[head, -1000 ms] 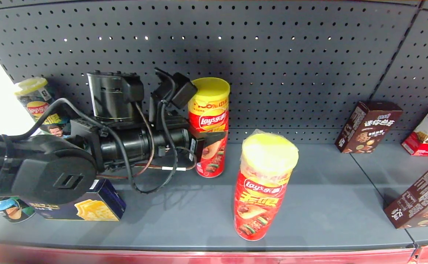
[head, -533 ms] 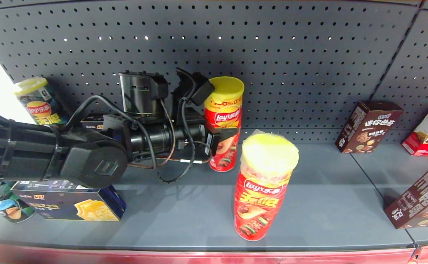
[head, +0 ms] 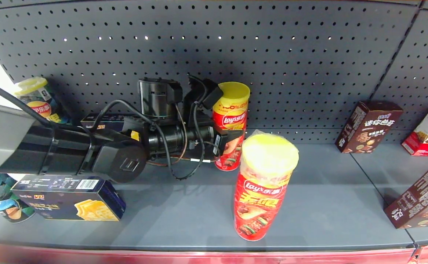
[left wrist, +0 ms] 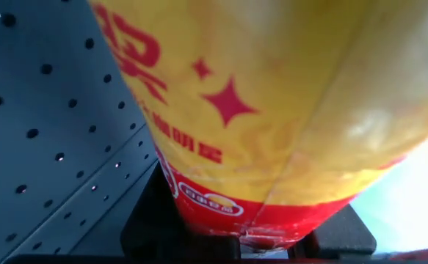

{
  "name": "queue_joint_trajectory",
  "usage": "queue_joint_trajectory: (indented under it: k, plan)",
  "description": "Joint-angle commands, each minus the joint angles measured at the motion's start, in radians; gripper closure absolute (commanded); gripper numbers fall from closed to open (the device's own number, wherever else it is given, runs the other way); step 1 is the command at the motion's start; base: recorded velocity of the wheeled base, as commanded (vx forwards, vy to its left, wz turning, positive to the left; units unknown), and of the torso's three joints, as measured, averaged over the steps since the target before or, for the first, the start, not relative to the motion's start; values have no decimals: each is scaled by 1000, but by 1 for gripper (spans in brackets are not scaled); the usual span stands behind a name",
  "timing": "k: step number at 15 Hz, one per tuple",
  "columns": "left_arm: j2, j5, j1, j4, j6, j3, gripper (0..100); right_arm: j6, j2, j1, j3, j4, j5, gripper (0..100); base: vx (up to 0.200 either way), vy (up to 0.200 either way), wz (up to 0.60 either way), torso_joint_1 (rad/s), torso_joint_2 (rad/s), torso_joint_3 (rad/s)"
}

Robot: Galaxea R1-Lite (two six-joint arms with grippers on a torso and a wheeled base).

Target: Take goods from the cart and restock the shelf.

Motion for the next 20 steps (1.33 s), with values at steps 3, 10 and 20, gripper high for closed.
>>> queue_joint_trajectory:
  k: [3, 10, 20]
  plan:
    - [46, 1, 4, -1, 1, -29, 100, 0, 2, 0, 0, 0, 0, 0, 0, 0, 0, 0, 0, 0]
    - [89, 4, 1, -38, 2, -65, 100, 0, 2, 0, 0, 0, 0, 0, 0, 0, 0, 0, 0, 0]
    - [-114, 23, 2, -150, -4, 201, 0, 0, 2, 0, 0, 0, 0, 0, 0, 0, 0, 0, 0, 0]
